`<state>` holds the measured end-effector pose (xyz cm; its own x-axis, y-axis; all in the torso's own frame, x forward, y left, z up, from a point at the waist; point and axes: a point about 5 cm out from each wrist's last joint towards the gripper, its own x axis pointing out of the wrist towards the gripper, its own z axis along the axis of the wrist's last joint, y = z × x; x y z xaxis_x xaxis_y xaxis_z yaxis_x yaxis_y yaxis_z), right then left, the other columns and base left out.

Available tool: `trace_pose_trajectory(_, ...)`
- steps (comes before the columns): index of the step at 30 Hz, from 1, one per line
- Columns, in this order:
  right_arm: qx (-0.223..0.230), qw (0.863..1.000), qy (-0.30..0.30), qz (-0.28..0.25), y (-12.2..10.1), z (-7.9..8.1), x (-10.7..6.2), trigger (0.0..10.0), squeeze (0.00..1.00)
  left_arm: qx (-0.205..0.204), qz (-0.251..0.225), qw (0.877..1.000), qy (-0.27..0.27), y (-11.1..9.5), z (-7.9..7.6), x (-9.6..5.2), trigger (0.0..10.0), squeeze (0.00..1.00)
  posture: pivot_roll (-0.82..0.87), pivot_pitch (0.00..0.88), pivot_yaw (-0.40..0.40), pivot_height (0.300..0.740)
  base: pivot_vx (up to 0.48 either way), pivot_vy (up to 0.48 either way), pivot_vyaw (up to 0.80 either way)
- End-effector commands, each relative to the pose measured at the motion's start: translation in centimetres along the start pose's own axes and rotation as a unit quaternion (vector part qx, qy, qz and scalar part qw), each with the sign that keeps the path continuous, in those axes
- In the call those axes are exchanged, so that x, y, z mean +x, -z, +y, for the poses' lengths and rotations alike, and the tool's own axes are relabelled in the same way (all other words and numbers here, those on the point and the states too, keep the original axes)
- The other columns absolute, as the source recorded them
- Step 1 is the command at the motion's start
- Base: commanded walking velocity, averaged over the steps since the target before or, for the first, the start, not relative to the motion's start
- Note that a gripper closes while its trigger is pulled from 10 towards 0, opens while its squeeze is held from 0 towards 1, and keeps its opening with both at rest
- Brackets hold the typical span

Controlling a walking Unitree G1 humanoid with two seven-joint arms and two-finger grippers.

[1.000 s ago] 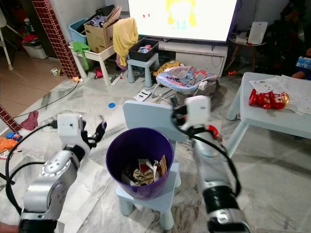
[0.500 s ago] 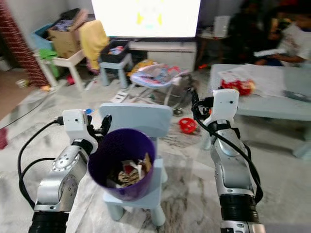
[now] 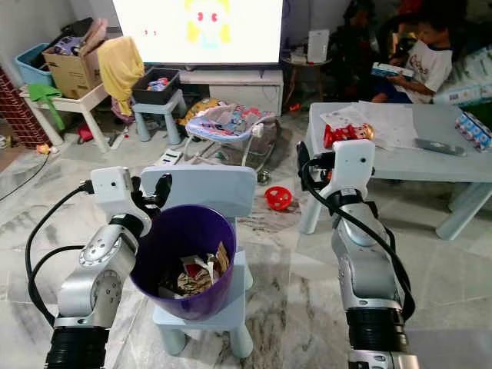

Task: Picking trash to rubbish bin

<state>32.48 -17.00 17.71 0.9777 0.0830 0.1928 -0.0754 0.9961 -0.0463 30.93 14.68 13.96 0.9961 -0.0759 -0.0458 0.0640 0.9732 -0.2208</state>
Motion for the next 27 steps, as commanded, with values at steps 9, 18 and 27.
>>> trace_pose_trajectory(9, 0.006, 1.0, -0.004, 0.001, -0.27, 0.21, 0.11, 10.0, 0.9, -0.017, -0.001, 1.0, 0.0, -0.26, -0.27, 0.42, 10.0, 0.0, -0.02, 0.0, 0.012, 0.74, 0.0, 0.027, 0.0)
trace_pose_trajectory(18, 0.009, 1.0, -0.006, 0.005, -0.09, 0.43, 0.13, 10.0, 0.88, -0.022, 0.001, 1.0, -0.005, -0.16, -0.09, 0.33, 10.0, 0.0, -0.01, 0.0, 0.012, 0.74, 0.0, 0.28, 0.0)
trace_pose_trajectory(27, 0.01, 1.0, -0.007, 0.008, 0.0, 0.51, 0.15, 10.0, 0.87, -0.021, 0.009, 1.0, -0.003, 0.03, -0.14, 0.33, 10.0, 0.0, -0.01, 0.0, 0.011, 0.74, 0.0, 0.28, 0.0)
